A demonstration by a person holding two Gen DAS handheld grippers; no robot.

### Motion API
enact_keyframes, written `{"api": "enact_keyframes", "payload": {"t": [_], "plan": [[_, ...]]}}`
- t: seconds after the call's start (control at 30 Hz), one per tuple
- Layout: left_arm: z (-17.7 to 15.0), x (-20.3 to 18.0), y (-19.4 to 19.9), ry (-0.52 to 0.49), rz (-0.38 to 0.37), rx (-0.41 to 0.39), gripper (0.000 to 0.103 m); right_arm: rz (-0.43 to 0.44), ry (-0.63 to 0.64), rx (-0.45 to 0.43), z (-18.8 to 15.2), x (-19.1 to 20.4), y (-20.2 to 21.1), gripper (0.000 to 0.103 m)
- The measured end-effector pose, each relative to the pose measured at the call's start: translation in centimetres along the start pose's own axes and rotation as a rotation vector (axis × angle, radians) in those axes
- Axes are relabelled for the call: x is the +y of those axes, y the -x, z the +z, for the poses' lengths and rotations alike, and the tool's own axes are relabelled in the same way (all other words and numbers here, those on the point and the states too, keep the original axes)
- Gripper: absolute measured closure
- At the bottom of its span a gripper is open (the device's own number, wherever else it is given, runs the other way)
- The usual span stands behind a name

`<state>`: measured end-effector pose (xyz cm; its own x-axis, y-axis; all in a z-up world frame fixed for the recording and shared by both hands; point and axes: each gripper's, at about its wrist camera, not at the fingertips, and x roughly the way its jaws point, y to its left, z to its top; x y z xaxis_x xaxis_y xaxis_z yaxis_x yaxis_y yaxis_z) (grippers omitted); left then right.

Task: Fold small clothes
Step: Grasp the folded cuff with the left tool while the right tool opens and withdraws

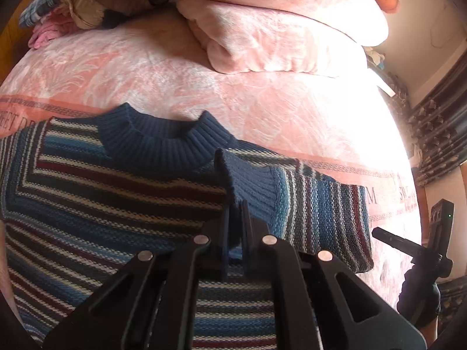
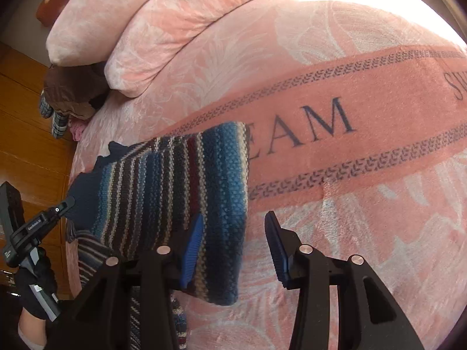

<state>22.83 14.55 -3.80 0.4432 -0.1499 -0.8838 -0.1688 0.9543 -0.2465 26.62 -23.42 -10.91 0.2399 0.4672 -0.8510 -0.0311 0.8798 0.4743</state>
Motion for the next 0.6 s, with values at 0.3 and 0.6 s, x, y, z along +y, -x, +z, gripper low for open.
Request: {"api": "enact_keyframes", "payload": {"t": [0.3,0.6], "plan": [[1.9,9.0,1.4,0.067,0.074,-0.021,0.098,0.055,0.052,0.087,-0.9,3.9,-3.7,0.058],[0.6,12.6,-3.1,0.073,0.133,0.048,0.097,-0.044,0.111,0.121,-1.6,4.8,-6.3,0.069]]}}
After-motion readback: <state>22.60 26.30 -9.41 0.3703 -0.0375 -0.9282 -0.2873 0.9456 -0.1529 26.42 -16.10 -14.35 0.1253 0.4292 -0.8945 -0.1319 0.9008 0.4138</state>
